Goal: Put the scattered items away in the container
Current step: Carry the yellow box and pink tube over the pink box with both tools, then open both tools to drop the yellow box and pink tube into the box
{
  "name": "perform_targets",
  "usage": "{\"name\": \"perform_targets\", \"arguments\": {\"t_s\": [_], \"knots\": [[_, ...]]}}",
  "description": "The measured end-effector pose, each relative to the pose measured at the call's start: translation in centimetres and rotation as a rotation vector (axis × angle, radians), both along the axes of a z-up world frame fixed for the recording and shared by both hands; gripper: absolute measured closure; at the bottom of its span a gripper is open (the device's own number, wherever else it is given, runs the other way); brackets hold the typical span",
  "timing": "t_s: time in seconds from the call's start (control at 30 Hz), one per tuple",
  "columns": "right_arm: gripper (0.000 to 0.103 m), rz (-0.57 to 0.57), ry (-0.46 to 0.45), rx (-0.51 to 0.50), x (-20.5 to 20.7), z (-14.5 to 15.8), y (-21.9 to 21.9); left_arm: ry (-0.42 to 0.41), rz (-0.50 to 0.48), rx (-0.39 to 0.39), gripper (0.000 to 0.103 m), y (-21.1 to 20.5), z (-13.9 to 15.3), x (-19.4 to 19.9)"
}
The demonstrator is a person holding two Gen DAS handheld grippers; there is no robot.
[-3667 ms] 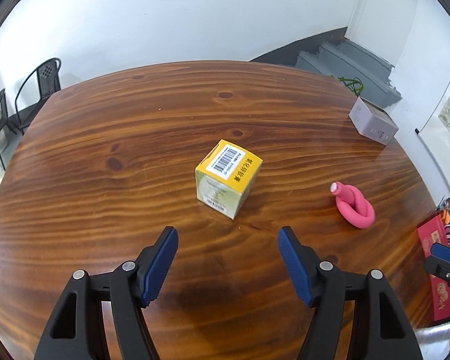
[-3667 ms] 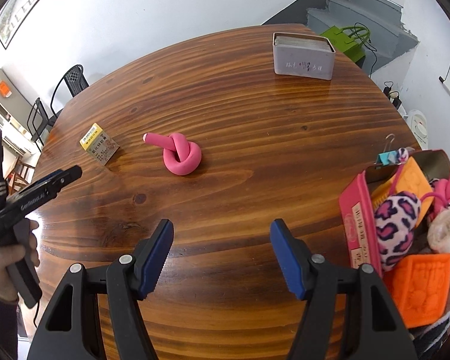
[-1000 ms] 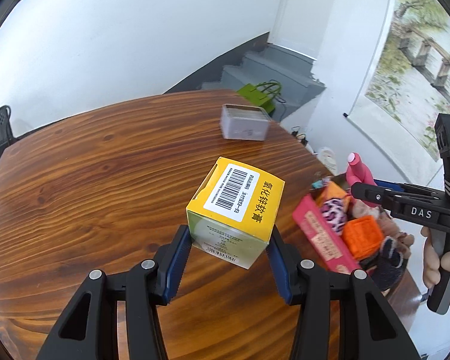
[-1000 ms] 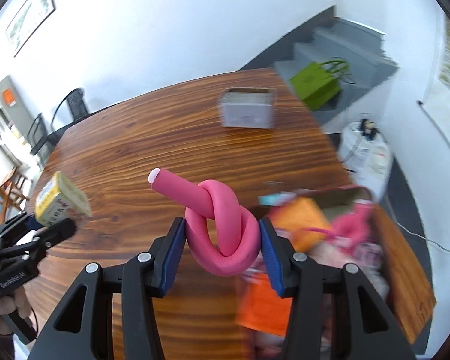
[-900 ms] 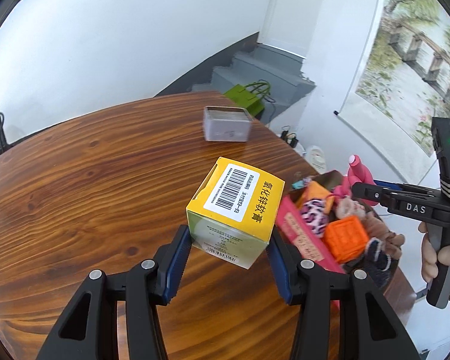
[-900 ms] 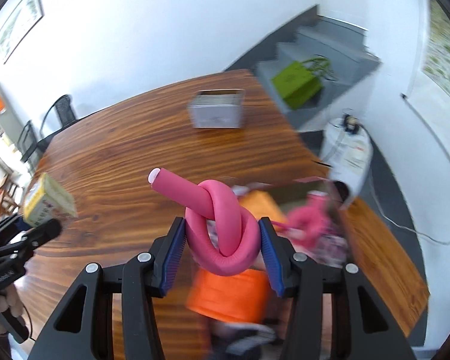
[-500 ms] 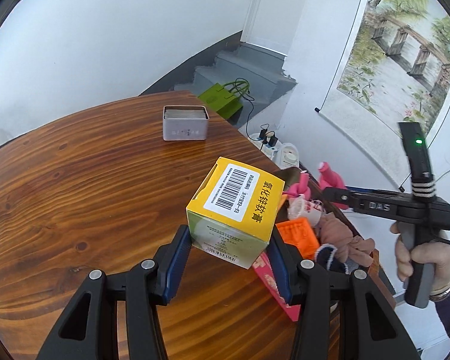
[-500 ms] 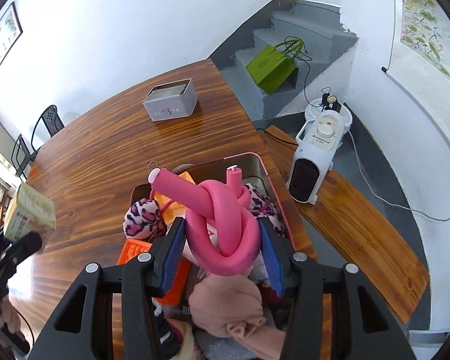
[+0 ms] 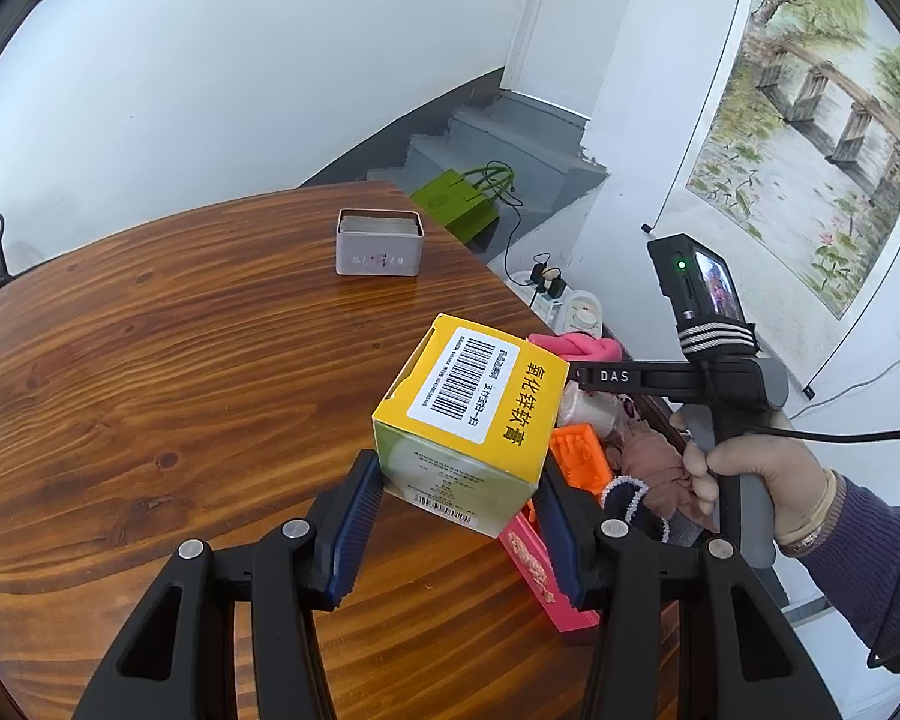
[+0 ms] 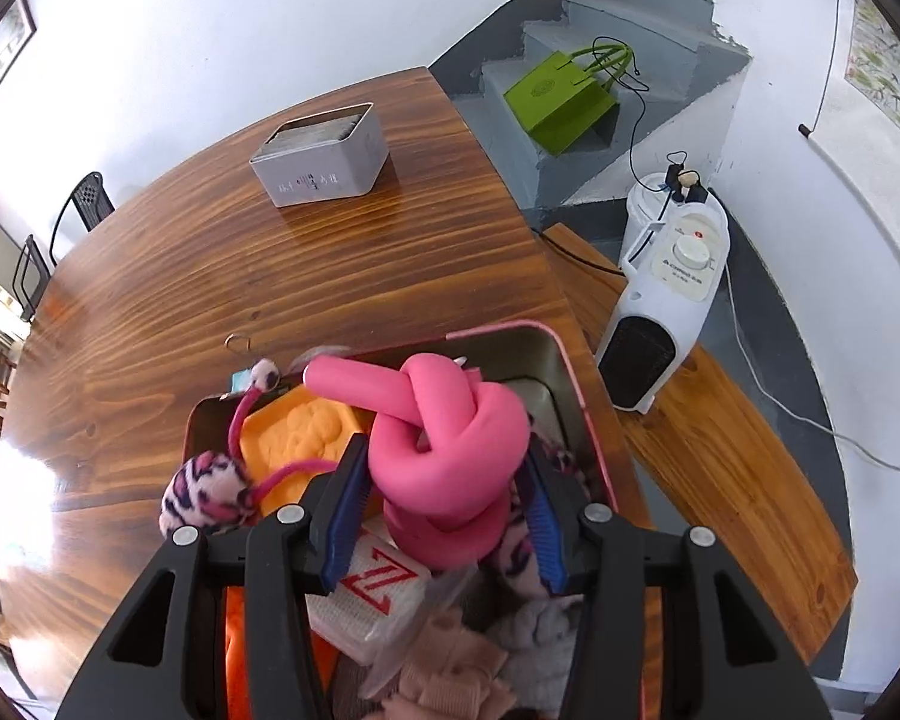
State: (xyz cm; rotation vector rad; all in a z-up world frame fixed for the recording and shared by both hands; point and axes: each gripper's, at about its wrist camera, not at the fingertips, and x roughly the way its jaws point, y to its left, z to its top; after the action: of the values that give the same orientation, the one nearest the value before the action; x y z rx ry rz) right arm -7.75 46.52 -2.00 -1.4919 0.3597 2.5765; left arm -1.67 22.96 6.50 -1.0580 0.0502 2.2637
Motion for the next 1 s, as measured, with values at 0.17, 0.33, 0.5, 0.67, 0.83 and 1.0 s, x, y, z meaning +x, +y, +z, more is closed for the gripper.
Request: {"name": "perform_targets", "arguments": {"t_s": [0.17,0.33,0.5,0.67,0.83,1.0], "knots": [[0.051,0.024,-0.008,-0.004,0.1,0.1,0.3,0.005,-0.023,0.001,0.051,1.1,0.3,0.5],[0.035,0.013,0.046,-0.092,2.1,1.5,1.3,0.008,-0.072,0.004,0.051,3.0,0.6,0.9],[0.034,-0.028,0.132,-0.115,5.2,3.9,2.7,0.003,-0.123,0.013,0.051,5.3,0.8,1.3],[0.034,-0.075,0.171,-0.095,8.5,5.4,3.7,0.002,-0.172,0.021,0.051,7.7,0.7,1.7],[0.034,-0.075,0.172,0.000,11.5,5.7,3.1,-0.006,-0.205,0.018,0.051,9.5,0.3,1.8],[0.034,-0.007,0.132,0.117,12.6,4.2,0.7,0.001,-0.210,0.015,0.051,10.0,0.5,1.5]]}}
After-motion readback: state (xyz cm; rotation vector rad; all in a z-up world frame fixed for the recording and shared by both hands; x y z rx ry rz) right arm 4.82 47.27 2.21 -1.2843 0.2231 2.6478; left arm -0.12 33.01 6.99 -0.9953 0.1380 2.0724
